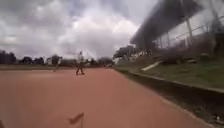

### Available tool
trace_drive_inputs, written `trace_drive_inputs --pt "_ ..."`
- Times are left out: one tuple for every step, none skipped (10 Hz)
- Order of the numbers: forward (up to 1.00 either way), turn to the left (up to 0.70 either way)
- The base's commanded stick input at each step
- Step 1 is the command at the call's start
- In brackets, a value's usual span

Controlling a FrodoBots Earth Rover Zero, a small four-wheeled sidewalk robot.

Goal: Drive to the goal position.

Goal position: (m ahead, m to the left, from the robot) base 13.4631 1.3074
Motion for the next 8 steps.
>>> trace_drive_inputs --pt "0.85 0.01" --pt "0.85 0.01" --pt "0.85 0.01" --pt "0.85 0.01" --pt "0.85 0.01" --pt "0.85 0.01" --pt "0.85 0.01" --pt "0.85 0.01"
